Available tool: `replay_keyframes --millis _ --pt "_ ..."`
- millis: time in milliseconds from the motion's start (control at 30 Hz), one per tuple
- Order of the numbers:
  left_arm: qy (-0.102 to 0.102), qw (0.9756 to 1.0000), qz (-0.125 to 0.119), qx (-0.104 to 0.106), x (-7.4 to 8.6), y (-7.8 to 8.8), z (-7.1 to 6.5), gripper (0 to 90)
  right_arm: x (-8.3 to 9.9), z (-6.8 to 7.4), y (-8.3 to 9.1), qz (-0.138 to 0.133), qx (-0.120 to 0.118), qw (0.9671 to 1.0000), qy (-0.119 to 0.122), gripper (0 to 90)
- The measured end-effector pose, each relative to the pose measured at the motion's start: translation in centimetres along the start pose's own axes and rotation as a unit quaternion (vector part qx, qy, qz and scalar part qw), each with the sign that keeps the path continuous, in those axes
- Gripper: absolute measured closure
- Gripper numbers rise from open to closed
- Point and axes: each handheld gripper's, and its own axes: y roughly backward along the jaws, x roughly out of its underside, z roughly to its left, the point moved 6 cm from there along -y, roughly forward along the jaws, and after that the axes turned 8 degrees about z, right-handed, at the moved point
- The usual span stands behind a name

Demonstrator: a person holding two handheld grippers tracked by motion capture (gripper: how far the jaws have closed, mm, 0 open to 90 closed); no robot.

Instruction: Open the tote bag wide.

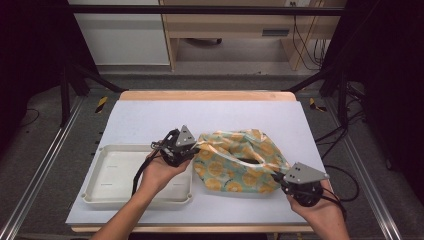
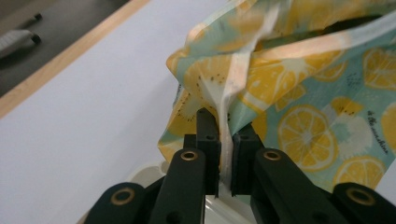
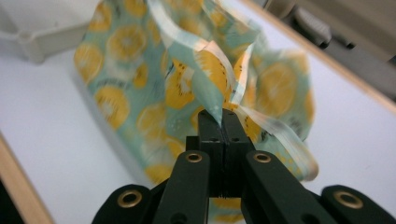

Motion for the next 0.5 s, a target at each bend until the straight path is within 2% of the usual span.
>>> replay_keyframes --millis 33,67,167,200,233,267,300,333,400,467,500 --pt "0.001 1.0 -0.005 0.0 0.0 0.1 -0.3 85.6 0.0 0.0 0.0 0.0 0.0 1.0 0.0 90.0" --pt "-0.004 1.0 -0.007 -0.001 0.2 0.2 -0.7 85.7 1.1 0.5 -0.9 0.021 -0.004 0.9998 -0.001 90.0" --pt "-0.016 0.9998 -0.01 0.001 0.4 0.4 -1.3 85.5 1.7 0.5 -1.3 0.022 -0.011 0.9996 -0.013 89.3" --pt "-0.03 0.9995 -0.008 -0.002 0.7 0.7 -1.7 85.5 1.6 0.3 -1.1 0.013 -0.018 0.9994 -0.024 81.1" --pt "-0.03 0.9995 -0.008 -0.002 0.7 0.7 -1.7 85.5 1.6 0.3 -1.1 0.013 -0.018 0.9994 -0.024 81.1" --pt "-0.039 0.9992 -0.003 0.003 0.9 0.8 -2.0 85.5 1.2 -0.1 -0.6 0.004 -0.014 0.9994 -0.03 71.4" --pt "-0.039 0.9992 -0.003 0.003 0.9 0.8 -2.0 85.4 1.2 -0.1 -0.6 0.004 -0.014 0.9994 -0.03 71.4" --pt "-0.043 0.9991 -0.001 0.003 1.0 0.9 -2.1 85.4 0.6 -0.3 0.0 0.001 -0.016 0.9994 -0.03 64.2" --pt "-0.042 0.9991 -0.001 0.004 1.0 0.9 -2.1 85.4 0.3 -0.4 0.3 -0.002 -0.016 0.9994 -0.03 61.4" --pt "-0.045 0.999 0.003 0.004 1.1 0.8 -2.0 85.4 -0.9 -0.7 1.7 -0.008 -0.017 0.9995 -0.027 54.8" --pt "-0.047 0.9989 0.005 0.004 1.1 0.7 -2.0 85.4 -0.9 -0.7 1.7 -0.008 -0.017 0.9995 -0.027 54.8"
